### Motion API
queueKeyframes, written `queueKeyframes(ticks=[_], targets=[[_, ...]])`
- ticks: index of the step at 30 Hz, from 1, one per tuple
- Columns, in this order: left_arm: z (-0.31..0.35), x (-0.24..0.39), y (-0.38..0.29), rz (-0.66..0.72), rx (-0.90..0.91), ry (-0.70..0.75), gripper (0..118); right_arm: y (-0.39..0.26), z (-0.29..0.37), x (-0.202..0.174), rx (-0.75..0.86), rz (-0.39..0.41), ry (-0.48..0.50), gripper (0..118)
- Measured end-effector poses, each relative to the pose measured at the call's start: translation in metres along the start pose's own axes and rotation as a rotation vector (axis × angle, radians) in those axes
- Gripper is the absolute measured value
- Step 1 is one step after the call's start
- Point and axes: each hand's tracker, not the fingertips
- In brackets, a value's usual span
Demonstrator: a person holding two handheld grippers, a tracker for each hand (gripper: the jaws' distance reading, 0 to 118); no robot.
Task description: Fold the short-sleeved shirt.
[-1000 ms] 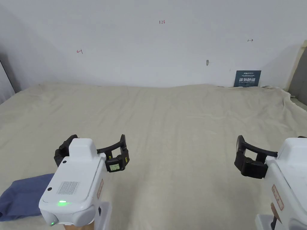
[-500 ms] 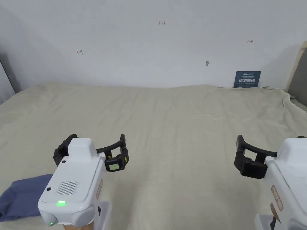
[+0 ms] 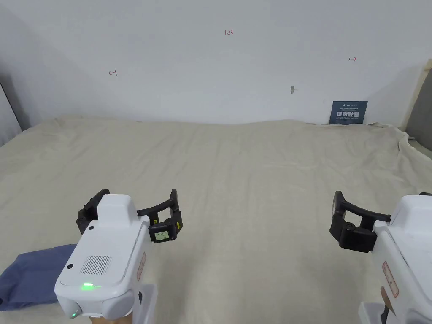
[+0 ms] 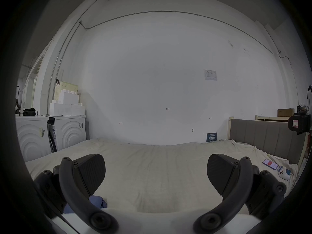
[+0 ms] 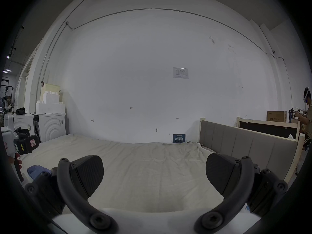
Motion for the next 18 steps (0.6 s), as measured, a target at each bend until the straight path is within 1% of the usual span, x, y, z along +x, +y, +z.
queueKeyframes(ticks=[2, 18], targets=[[0.0000, 0.0000, 0.0000, -0.001, -0.001, 0.000, 118, -0.0039, -0.0033, 0.0051, 0.000, -0.003, 0.000, 118], [0.0005, -0.0024, -0.0004, 0.002, -0.001, 0.006, 118, -0.0058, -0.0054, 0.0069, -0.001, 0.002, 0.000, 118]])
